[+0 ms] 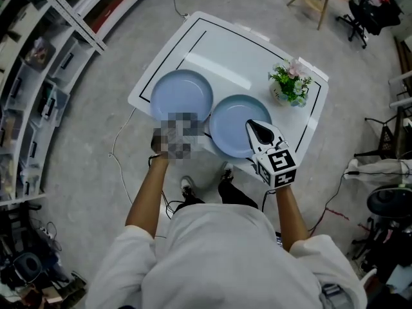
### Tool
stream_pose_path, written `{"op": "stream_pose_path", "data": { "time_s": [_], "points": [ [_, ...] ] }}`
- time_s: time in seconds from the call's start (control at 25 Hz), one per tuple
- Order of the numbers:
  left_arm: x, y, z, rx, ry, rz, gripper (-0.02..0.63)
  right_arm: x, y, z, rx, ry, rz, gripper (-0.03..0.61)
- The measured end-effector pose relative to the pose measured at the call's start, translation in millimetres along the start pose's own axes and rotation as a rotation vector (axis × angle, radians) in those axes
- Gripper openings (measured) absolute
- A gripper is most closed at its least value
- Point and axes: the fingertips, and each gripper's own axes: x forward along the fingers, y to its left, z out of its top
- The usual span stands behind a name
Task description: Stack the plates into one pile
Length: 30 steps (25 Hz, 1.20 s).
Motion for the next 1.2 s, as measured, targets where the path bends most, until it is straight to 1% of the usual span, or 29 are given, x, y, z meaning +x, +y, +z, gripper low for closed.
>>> {"op": "stream_pose_path", "data": {
  "time_s": [0.08, 0.2, 0.24, 0.28, 0.48, 0.52, 0.6, 0.68, 0.76, 0.84, 1.0, 1.12, 1.2],
  "points": [
    [-4.7, -1.7, 1.0, -0.007, -0.022, -0.02, 0.058, -1.0, 7.4, 0.0, 0.0, 0.003, -0.01, 0.014],
    [-16.5, -1.7, -0.5, -0.021, -0.066, -0.023, 0.058, 3.9, 22.4, -6.1, 0.001, 0.026, -0.011, 0.015],
    [-23.1, -1.7, -0.7, -0.036, -0.089, -0.02, 0.058, 6.0, 28.2, -9.6, -0.002, 0.039, -0.009, 0.016],
    [-30.8, -1.6, -0.3, -0.057, -0.118, -0.016, 0.058, 8.3, 34.0, -12.9, -0.01, 0.052, -0.008, 0.035],
    [-74.5, 0.2, -2.5, -0.196, -0.26, -0.011, 0.044, 31.4, 60.6, -31.9, -0.074, 0.134, 0.021, 0.144],
    [-83.6, 1.0, -5.3, -0.232, -0.286, -0.014, 0.029, 38.7, 66.3, -39.1, -0.085, 0.16, 0.035, 0.16],
    [-101.4, 2.8, -10.8, -0.313, -0.341, -0.022, 0.021, 55.0, 76.9, -58.1, -0.105, 0.227, 0.065, 0.195],
    [-115.4, 4.1, -18.7, -0.379, -0.384, -0.018, 0.02, 71.1, 83.7, -79.3, -0.121, 0.296, 0.084, 0.213],
    [-126.1, 1.8, -29.6, -0.418, -0.407, -0.016, 0.02, 83.2, 86.7, -96.2, -0.138, 0.345, 0.082, 0.211],
    [-135.4, -4.3, -42.6, -0.432, -0.412, -0.021, 0.02, 90.2, 88.6, -111.3, -0.153, 0.396, 0.074, 0.202],
    [-148.1, -13.6, -74.5, -0.423, -0.383, -0.027, 0.02, 100.7, 89.6, -144.8, -0.179, 0.514, 0.046, 0.206],
    [-157.5, -20.0, -93.9, -0.409, -0.37, -0.038, 0.02, 107.2, 93.6, -165.7, -0.267, 0.583, 0.033, 0.2],
    [-162.6, -27.9, -102.8, -0.364, -0.358, -0.046, 0.02, 108.0, 95.5, -174.3, -0.34, 0.609, 0.009, 0.136]
  ]
}}
